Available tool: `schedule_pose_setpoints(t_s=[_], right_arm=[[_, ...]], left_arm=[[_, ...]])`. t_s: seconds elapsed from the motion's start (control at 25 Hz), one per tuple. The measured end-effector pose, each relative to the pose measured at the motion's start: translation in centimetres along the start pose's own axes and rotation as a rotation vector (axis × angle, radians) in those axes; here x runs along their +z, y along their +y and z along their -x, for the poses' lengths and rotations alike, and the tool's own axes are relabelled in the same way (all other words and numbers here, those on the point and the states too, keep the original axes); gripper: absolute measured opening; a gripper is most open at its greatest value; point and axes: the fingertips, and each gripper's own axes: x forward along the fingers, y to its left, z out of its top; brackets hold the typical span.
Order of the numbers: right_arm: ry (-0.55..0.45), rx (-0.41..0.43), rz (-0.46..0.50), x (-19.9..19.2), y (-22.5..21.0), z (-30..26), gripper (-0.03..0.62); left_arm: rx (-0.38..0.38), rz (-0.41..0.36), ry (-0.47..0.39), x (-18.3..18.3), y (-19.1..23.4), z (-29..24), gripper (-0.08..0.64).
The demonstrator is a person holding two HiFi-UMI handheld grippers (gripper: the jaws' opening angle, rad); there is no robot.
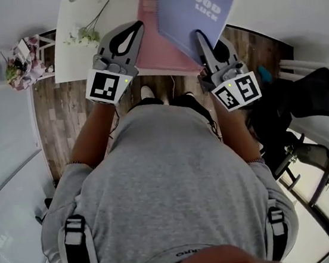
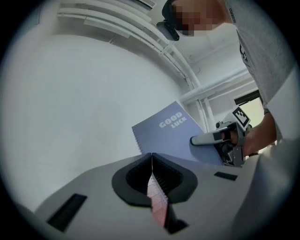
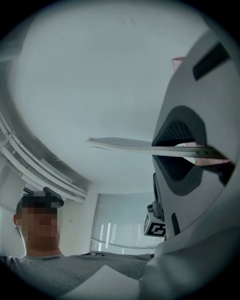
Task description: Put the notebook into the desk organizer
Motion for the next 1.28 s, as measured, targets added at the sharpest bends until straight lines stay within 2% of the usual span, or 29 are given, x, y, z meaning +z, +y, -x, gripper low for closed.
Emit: schedule_pose_setpoints(t_s=[0.4, 0.84, 1.12, 1.28], right_arm=[[0.048, 0.018, -0.231, -2.1, -1.1, -0.2, 0.038], [0.127, 0.041, -0.405, -4.2, -2.4, -0.7, 0.038], [0.187, 0.047, -0.555, -6.0, -3.1, -1.4, 0.038], [0.232, 0.06, -0.588, -6.4, -3.2, -2.1, 0.038]], left_arm=[[-0.052, 0.012, 0.001, -0.5, -0.8, -1.3, 0.021], [-0.072, 0.001, 0.02, -1.2, -1.7, -1.6, 0.021], [-0.079, -0.003, 0.033, -1.6, -2.0, -2.0, 0.02], [-0.082, -0.007, 0.026, -1.6, -2.1, -2.3, 0.019]])
